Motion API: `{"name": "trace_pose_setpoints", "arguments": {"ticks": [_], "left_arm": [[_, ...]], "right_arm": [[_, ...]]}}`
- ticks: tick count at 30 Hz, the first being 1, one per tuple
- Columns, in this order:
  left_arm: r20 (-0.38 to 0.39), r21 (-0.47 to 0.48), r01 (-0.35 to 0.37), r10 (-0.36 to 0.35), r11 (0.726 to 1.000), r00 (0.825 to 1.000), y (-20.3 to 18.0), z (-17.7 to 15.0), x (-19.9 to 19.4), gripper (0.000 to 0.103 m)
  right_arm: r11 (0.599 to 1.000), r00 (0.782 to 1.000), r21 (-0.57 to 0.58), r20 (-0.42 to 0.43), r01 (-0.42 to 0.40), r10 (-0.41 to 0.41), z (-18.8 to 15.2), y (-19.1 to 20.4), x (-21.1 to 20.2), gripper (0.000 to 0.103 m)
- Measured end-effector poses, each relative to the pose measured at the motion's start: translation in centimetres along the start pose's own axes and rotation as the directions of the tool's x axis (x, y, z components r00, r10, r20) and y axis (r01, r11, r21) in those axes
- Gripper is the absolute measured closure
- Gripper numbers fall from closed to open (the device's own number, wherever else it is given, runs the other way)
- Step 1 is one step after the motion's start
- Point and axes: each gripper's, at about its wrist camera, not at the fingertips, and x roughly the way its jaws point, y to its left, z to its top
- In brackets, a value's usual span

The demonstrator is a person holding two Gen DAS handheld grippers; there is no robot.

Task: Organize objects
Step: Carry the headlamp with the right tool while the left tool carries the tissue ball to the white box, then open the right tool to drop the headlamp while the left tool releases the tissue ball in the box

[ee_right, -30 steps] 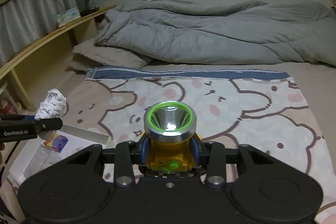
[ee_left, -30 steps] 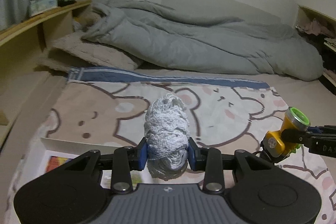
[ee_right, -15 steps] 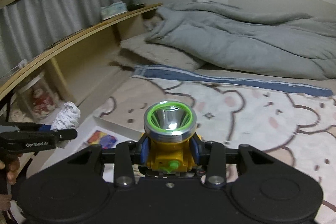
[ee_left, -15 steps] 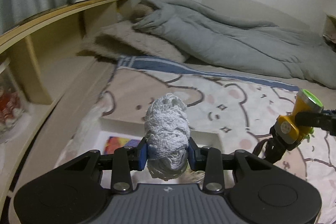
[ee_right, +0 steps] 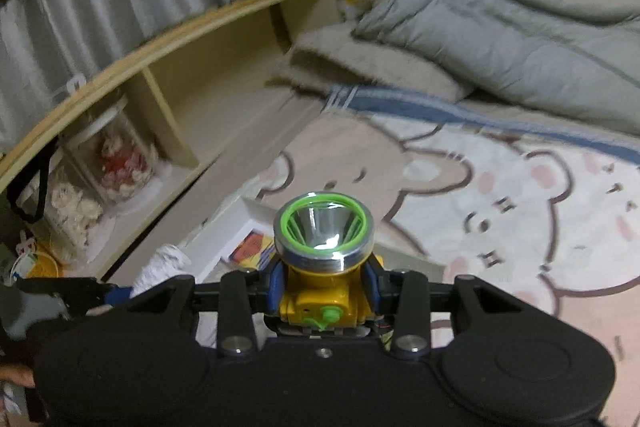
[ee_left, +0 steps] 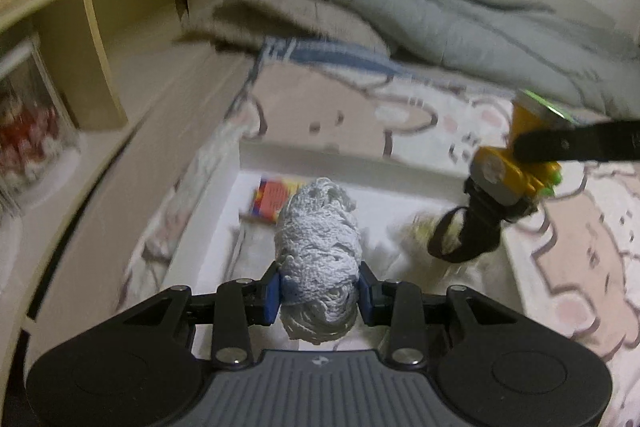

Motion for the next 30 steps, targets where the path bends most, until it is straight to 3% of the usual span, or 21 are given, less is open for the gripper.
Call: {"name": "trace_pose_setpoints", "arguments": {"ticks": [6, 9, 13, 14, 15, 17, 26, 27, 30], "left_arm": [[-0.081, -0.012, 0.002, -0.003, 1.000, 0.997, 1.2, -1.4, 2.0, 0.064], [-0.110, -0.009, 0.017, -0.018, 1.000, 0.994, 1.1, -2.1, 2.4, 0.064], [-0.154, 0.002, 0.024, -0.023, 1.000, 0.988, 0.6, -2.9, 3.3, 0.064], [-0.162, -0.006, 0.023, -0.023, 1.000, 0.987, 0.6, -3.0, 3.6, 0.064], [-0.168, -0.014, 0.020, -0.022, 1.000, 0.985, 0.6, -3.0, 3.8, 0.064], [-0.175, -0.025, 0.012, -0.016, 1.000, 0.984, 0.7, -2.9, 4.2, 0.063], [-0.215, -0.070, 0.012, -0.027, 0.997, 0.976, 0.8, -2.9, 5.5, 0.061], [-0.219, -0.076, 0.017, -0.034, 0.997, 0.975, 0.8, -2.9, 5.5, 0.059], [-0.205, -0.089, 0.013, -0.031, 0.996, 0.978, 0.7, -2.8, 5.3, 0.041]], "right_arm": [[1.000, 0.989, 0.026, -0.146, -0.013, 0.017, -0.9, 1.2, 5.5, 0.063], [0.999, 0.983, 0.038, -0.182, -0.008, 0.014, -1.0, 1.5, 7.8, 0.063], [1.000, 0.980, -0.030, -0.200, 0.005, -0.011, -0.5, 2.6, 10.2, 0.062], [0.999, 0.977, -0.036, -0.212, 0.007, -0.014, -0.3, 2.7, 10.7, 0.058], [0.999, 0.977, -0.034, -0.214, 0.014, -0.021, -0.1, 2.8, 11.0, 0.046], [0.999, 0.981, -0.041, -0.191, 0.020, -0.027, 0.4, 3.0, 10.5, 0.039], [0.998, 0.982, -0.060, -0.190, -0.012, 0.000, 0.3, 2.1, 8.0, 0.040], [0.998, 0.981, -0.054, -0.195, -0.014, 0.003, 0.0, 1.9, 7.8, 0.040], [0.999, 0.978, -0.044, -0.210, -0.015, 0.006, -1.0, 1.2, 7.1, 0.041]]}}
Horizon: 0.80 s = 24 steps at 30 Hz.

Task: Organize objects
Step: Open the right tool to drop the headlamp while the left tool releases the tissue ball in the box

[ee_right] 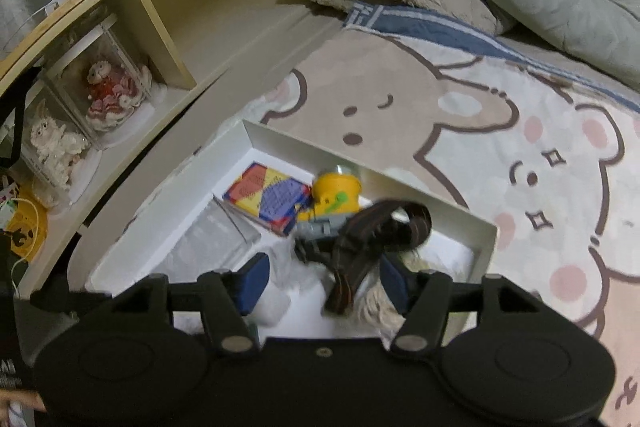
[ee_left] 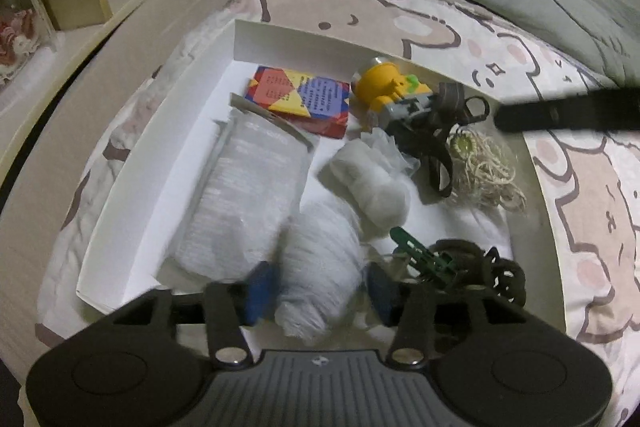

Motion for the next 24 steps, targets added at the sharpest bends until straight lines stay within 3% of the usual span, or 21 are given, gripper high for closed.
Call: {"name": "trace_pose_setpoints", "arguments": {"ticks": [1, 9, 11, 13, 16, 24], "left_arm": [[0.008, -0.002, -0.006, 0.006, 1.000, 1.000, 0.0, 0.1, -0.1, 0.037], [0.029, 0.000, -0.013, 0.013, 1.000, 0.999, -0.5, 0.5, -1.0, 0.036], [0.042, -0.004, -0.016, 0.016, 1.000, 0.999, -0.5, 0.6, -1.6, 0.033], [0.059, -0.013, -0.020, 0.020, 1.000, 0.998, -0.5, 0.7, -2.3, 0.024], [0.086, -0.032, -0.030, 0.032, 0.999, 0.996, -0.5, 1.0, -3.6, 0.014], [0.156, -0.053, -0.080, 0.087, 0.995, 0.984, -1.5, 1.2, -6.7, 0.007]], "right_arm": [[1.000, 1.000, 0.003, -0.005, -0.001, 0.001, -0.3, -0.2, -0.1, 0.041], [1.000, 1.000, 0.009, -0.014, -0.005, 0.005, -2.0, -0.9, -1.2, 0.042], [1.000, 1.000, 0.007, -0.011, -0.004, 0.004, -2.0, -0.9, -1.5, 0.042], [1.000, 1.000, 0.007, -0.003, -0.005, 0.005, -2.0, -1.0, -1.9, 0.041], [1.000, 1.000, 0.003, 0.011, -0.006, 0.006, -2.1, -1.0, -2.8, 0.038], [0.999, 0.998, -0.032, 0.066, -0.014, 0.016, -2.5, -0.8, -5.6, 0.024]]}}
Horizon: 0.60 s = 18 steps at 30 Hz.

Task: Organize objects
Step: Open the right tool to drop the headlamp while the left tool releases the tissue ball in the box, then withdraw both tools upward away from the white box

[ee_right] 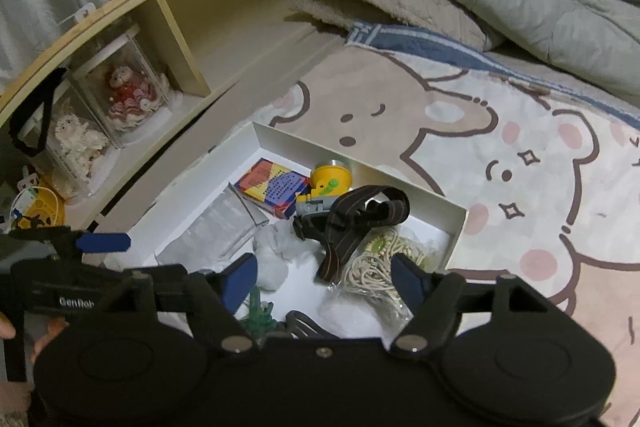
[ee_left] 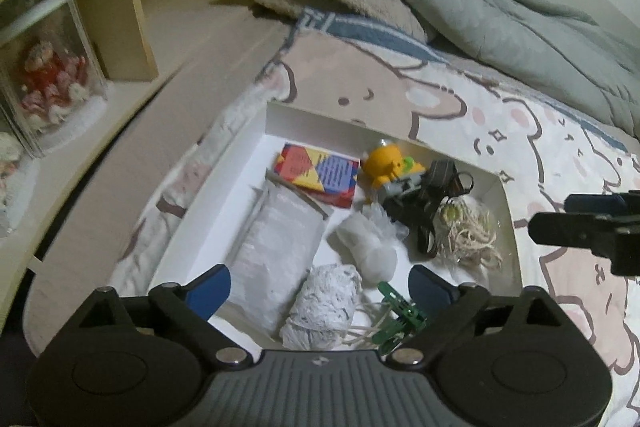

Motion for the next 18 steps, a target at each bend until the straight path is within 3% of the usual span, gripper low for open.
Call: {"name": "trace_pose_setpoints", "arguments": {"ticks": [4, 11, 18], "left_arm": [[0.048, 0.006, -0.018, 0.018, 1.000, 0.999, -0.8, 0.0, -1.8, 0.001], [0.123, 0.022, -0.029, 0.026, 0.999, 0.992, -2.5, -0.7, -4.9, 0.000], [0.177, 0.026, -0.035, 0.030, 0.999, 0.984, -4.1, -1.8, -7.4, 0.000]], "right_arm": [[1.000, 0.999, -0.019, 0.036, 0.006, -0.005, -0.2, -0.1, -1.9, 0.017], [0.999, 0.996, -0.050, 0.088, 0.021, -0.016, -1.4, -0.5, -5.5, 0.004], [0.998, 0.989, -0.042, 0.138, 0.054, -0.048, -3.1, -1.1, -8.4, 0.002]]}}
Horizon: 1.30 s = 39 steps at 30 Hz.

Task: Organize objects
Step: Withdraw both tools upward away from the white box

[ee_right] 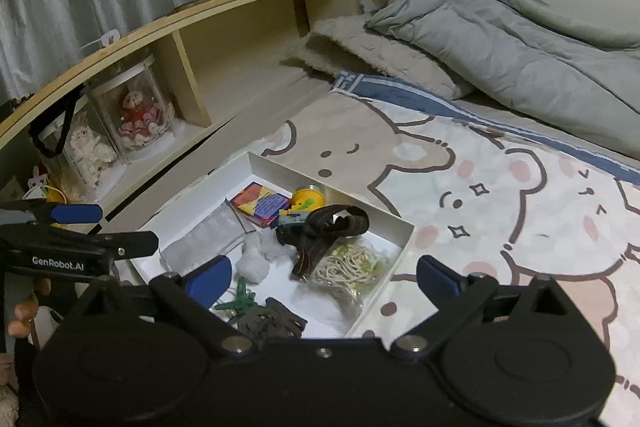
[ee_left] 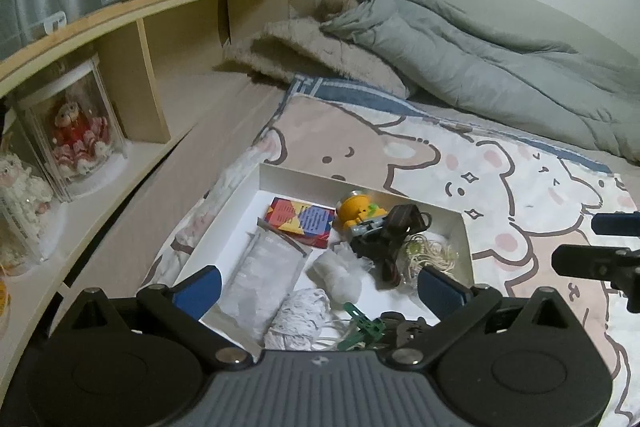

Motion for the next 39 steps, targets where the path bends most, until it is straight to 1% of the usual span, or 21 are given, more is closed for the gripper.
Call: {"name": "trace_pose_setpoints", "arguments": {"ticks": [5, 14, 17, 20, 29, 32, 36, 39], "left_arm": [[0.022, -0.003, 0.010, -0.010, 1.000, 1.000, -0.9, -0.4, -1.5, 0.000], [0.062, 0.023, -0.005, 0.004, 1.000, 0.998, -2.7, -1.2, -3.7, 0.000], [0.067, 0.027, 0.005, -0.007, 1.000, 0.998, -3.1, -1.6, -4.0, 0.000], [0.067, 0.034, -0.005, 0.002, 0.999, 0.998, -3.5, -2.2, -4.1, 0.000], [0.056, 0.030, 0.008, -0.010, 1.000, 0.998, -4.0, -3.9, -3.8, 0.000], [0.068, 0.042, 0.003, -0.006, 0.999, 0.998, -4.1, -4.2, -3.7, 0.000], [0.091, 0.051, -0.006, 0.001, 0.999, 0.996, -4.1, -4.5, -3.8, 0.000], [0.093, 0.060, -0.008, 0.002, 0.998, 0.996, -4.0, -4.6, -3.8, 0.000]], "right_arm": [[1.000, 1.000, -0.013, 0.024, 0.000, 0.000, -0.9, -0.2, -1.8, 0.001], [1.000, 0.999, -0.008, 0.044, 0.007, -0.006, -2.7, -0.6, -4.1, 0.000], [1.000, 0.999, 0.003, 0.050, 0.012, -0.012, -3.3, -0.9, -4.7, 0.000], [1.000, 0.998, 0.011, 0.053, 0.021, -0.022, -3.9, -1.4, -5.1, 0.000], [0.998, 0.997, 0.031, 0.052, 0.049, -0.051, -5.4, -2.4, -5.1, 0.000], [0.998, 0.996, 0.027, 0.057, 0.061, -0.062, -5.7, -2.4, -5.1, 0.000], [0.997, 0.997, 0.024, 0.042, 0.067, -0.068, -6.2, -2.5, -4.7, 0.000], [0.997, 0.997, 0.027, 0.030, 0.065, -0.066, -6.4, -2.5, -4.4, 0.000]]}}
